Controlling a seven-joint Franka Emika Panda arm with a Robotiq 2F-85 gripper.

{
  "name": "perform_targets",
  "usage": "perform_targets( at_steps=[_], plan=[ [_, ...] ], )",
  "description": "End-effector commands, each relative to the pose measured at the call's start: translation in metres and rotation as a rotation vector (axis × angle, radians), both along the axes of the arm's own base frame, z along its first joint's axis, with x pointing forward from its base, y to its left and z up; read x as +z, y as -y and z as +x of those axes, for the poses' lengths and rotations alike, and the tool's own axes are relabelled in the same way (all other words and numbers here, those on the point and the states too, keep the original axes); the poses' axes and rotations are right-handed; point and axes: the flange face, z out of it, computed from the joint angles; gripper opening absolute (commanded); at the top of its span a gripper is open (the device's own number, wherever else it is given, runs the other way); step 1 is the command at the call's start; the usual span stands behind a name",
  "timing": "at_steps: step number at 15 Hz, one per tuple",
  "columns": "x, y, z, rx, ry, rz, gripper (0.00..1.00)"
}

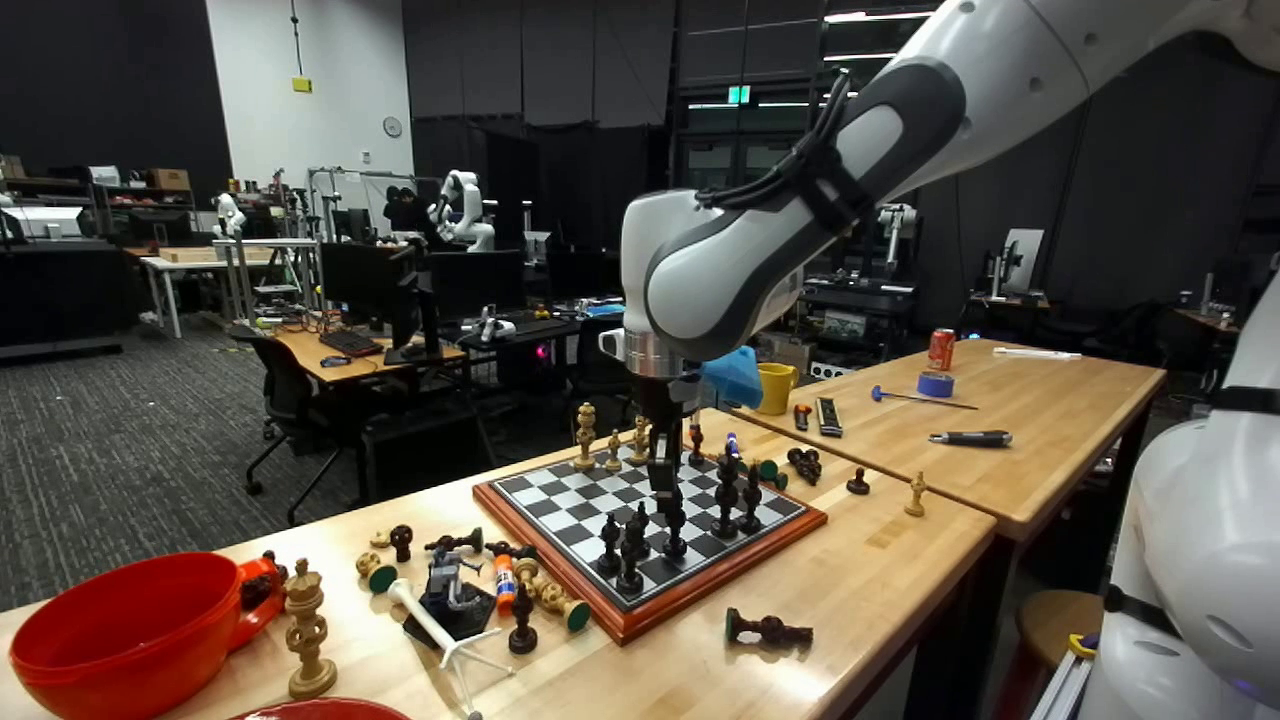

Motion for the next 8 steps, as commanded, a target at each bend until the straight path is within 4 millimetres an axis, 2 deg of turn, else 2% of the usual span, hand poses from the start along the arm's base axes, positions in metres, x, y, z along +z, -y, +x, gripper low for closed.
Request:
perform_targets(
  at_steps=[1, 6, 7, 8],
  plan=[
    [0.0, 0.0, 0.0, 0.0, -0.001, 0.0, 0.04],
    [-0.002, 0.0, 0.0, 0.002, 0.0, -0.003, 0.04],
    [-0.029, -0.001, -0.062, 0.133, -0.058, 0.021, 0.24],
    [-0.035, -0.003, -0.068, 0.172, -0.076, 0.024, 0.44]
  ],
)
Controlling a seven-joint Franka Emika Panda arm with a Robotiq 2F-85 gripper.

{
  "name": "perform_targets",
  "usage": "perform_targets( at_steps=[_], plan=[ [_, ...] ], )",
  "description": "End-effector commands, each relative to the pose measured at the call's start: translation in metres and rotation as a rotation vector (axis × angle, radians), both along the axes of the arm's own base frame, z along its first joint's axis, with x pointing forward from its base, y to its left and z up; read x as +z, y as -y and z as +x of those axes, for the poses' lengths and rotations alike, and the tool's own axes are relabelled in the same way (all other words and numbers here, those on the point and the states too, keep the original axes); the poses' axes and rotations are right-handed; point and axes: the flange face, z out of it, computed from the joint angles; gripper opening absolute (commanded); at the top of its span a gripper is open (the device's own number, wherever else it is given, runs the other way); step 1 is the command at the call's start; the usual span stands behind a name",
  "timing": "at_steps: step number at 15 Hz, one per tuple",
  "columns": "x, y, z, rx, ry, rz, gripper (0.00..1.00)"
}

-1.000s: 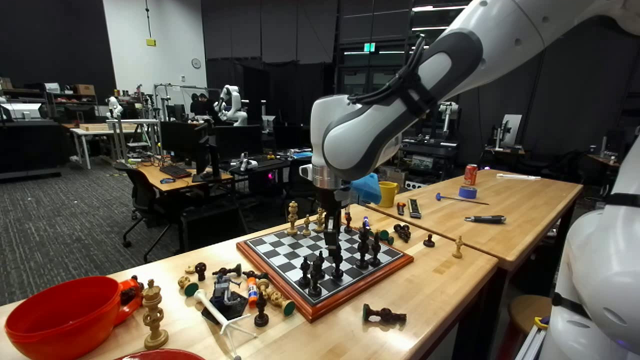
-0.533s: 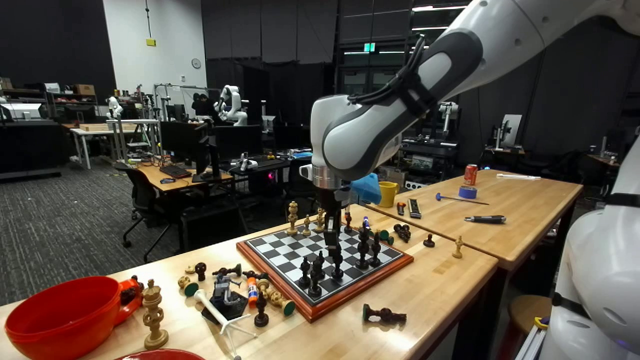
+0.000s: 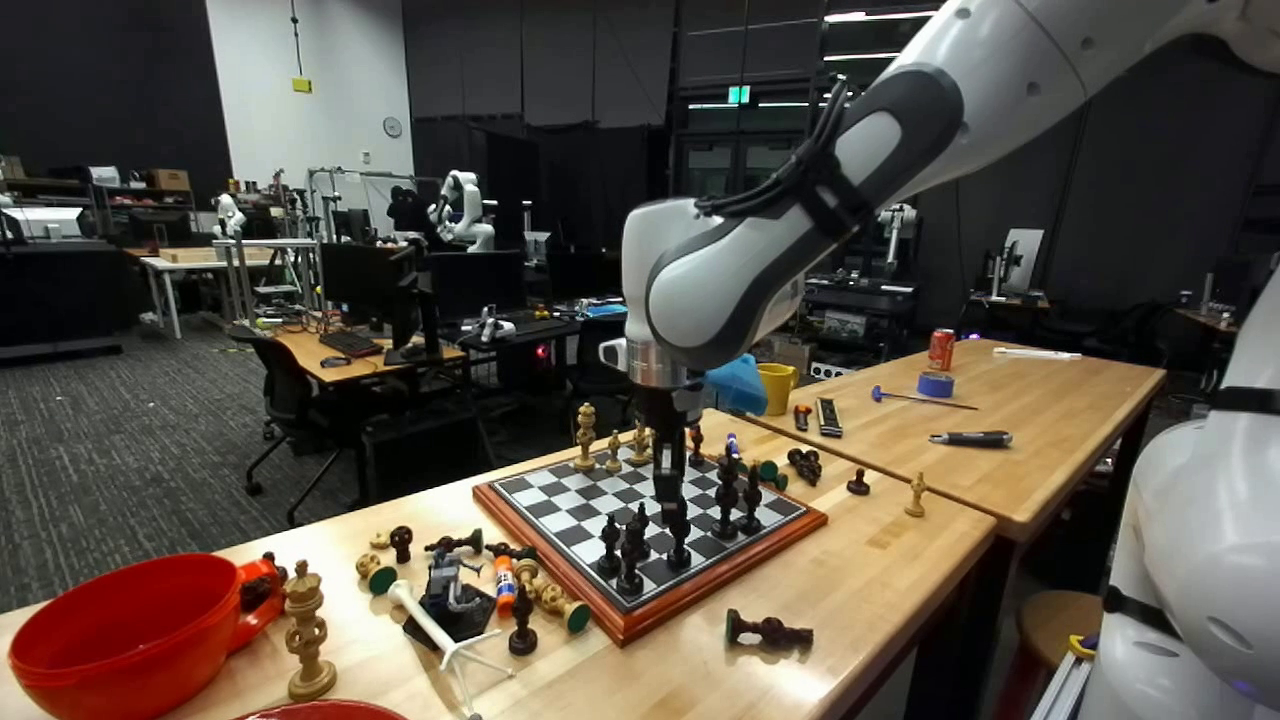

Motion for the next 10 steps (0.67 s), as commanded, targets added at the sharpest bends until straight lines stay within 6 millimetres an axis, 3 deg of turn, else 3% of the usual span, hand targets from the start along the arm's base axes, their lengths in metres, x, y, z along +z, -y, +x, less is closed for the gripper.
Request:
perform_targets(
  at_steps=[1, 2, 4, 5, 6, 8, 10],
  plan=[
    [-0.029, -0.002, -0.074, 0.189, -0.06, 0.03, 0.48],
    [-0.032, -0.003, -0.088, 0.239, -0.077, 0.035, 0.54],
    [-0.056, -0.004, -0.13, 0.34, -0.151, 0.033, 0.67],
    [-0.047, -0.022, -0.102, 0.392, -0.197, 0.025, 0.73],
    [-0.055, -0.023, -0.118, 0.444, -0.23, 0.015, 0.81],
    [-0.056, -0.032, -0.127, 0.542, -0.29, -0.003, 0.95],
    [-0.056, -0.04, -0.134, 0.64, -0.349, -0.022, 1.0]
  ],
)
